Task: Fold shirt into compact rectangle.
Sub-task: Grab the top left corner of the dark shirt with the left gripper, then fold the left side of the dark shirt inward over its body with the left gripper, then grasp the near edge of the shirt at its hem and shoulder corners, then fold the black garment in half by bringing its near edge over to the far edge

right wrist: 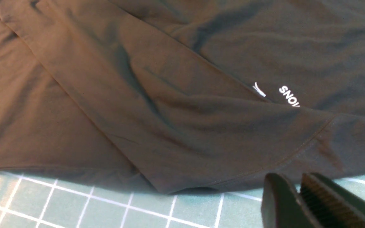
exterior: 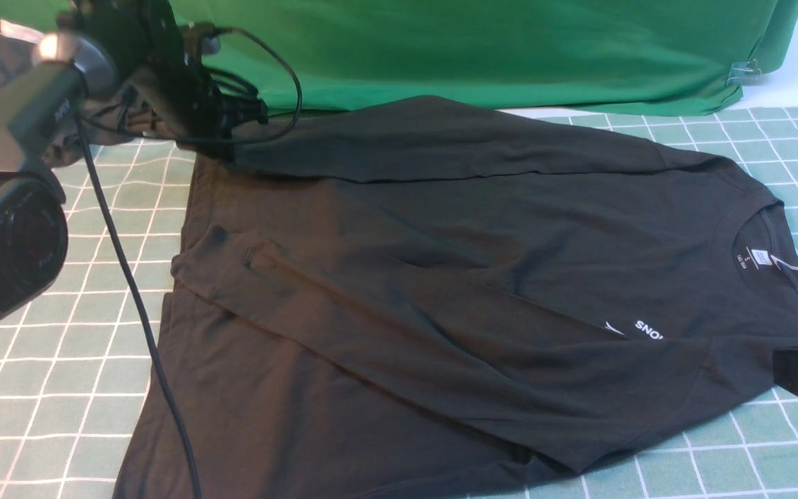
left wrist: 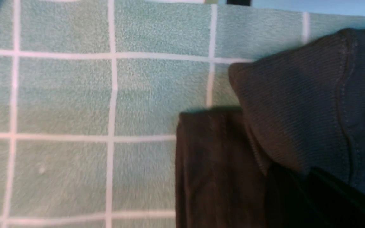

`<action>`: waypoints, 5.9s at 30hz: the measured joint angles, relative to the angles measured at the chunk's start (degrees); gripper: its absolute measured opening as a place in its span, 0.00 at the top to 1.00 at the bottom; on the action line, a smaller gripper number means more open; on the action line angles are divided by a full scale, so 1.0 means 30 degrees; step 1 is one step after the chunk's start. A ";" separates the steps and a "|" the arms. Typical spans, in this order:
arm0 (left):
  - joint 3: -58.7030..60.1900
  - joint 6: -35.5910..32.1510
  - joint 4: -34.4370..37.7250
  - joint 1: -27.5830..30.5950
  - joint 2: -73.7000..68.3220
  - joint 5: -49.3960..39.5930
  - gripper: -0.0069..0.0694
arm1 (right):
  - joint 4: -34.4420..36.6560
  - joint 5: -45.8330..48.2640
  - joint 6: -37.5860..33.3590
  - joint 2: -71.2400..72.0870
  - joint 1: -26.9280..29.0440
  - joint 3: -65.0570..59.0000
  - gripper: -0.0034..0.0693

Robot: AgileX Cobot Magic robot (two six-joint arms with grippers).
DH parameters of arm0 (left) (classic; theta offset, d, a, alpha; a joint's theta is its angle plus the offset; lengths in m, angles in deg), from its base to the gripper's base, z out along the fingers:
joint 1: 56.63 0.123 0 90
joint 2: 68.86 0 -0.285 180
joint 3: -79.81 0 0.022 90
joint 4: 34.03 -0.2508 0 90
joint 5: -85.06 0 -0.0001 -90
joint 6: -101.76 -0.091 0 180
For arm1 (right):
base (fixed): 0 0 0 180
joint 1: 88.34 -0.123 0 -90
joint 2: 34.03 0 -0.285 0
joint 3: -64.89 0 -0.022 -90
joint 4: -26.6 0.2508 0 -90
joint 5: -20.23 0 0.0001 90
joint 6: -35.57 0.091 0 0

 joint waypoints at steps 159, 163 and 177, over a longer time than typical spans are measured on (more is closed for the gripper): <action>2.3106 0.4551 -0.0486 -0.2415 2.3162 0.3648 0.89 | -0.3045 0.8243 -0.9431 -1.3812 -0.1325 1.1413 0.90; 2.0430 0.4112 -0.0214 -0.1474 1.9830 0.4168 0.89 | -0.3045 0.8236 -1.0306 -1.5983 0.0023 1.3741 0.90; 1.3078 0.2810 0.1838 0.0524 1.1123 0.4554 0.89 | -0.3130 0.8145 -1.1331 -2.4590 0.0787 2.2173 0.91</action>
